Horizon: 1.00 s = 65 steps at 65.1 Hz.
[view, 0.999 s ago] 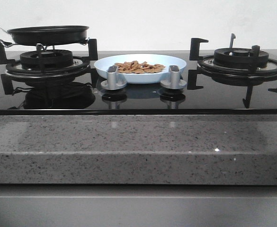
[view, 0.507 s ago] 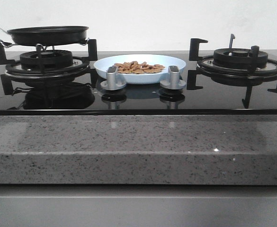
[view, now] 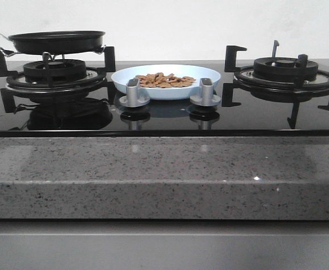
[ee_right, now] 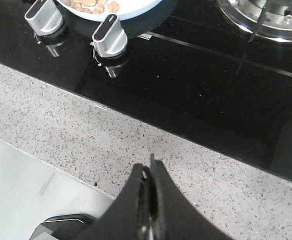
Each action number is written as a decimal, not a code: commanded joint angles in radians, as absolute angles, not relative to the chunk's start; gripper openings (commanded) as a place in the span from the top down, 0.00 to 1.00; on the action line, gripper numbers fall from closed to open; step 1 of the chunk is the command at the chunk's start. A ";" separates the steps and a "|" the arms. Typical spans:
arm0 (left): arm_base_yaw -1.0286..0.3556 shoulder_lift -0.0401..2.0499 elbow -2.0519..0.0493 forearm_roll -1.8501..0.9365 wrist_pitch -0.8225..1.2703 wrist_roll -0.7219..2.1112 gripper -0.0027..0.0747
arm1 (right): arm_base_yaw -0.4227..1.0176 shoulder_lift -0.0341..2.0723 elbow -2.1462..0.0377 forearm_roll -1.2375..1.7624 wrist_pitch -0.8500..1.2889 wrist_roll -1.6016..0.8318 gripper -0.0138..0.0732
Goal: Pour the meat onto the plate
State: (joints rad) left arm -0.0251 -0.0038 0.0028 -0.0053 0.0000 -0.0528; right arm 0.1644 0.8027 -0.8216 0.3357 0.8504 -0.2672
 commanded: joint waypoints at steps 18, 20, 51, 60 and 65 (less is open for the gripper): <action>-0.023 -0.022 0.010 -0.018 -0.085 -0.053 0.99 | 0.159 0.796 -0.846 0.354 0.801 -0.274 0.92; -0.023 -0.022 0.010 -0.018 -0.085 -0.053 0.99 | 0.159 0.796 -0.846 0.354 0.801 -0.274 0.92; -0.023 -0.022 0.010 -0.018 -0.085 -0.053 0.99 | 0.159 0.796 -0.846 0.354 0.800 -0.274 0.92; -0.023 -0.022 0.010 -0.018 -0.085 -0.053 0.99 | 0.166 0.733 -0.822 0.317 0.766 -0.275 0.92; -0.023 -0.022 0.010 -0.018 -0.085 -0.053 0.99 | 0.157 0.662 -0.750 0.295 0.662 -0.275 0.92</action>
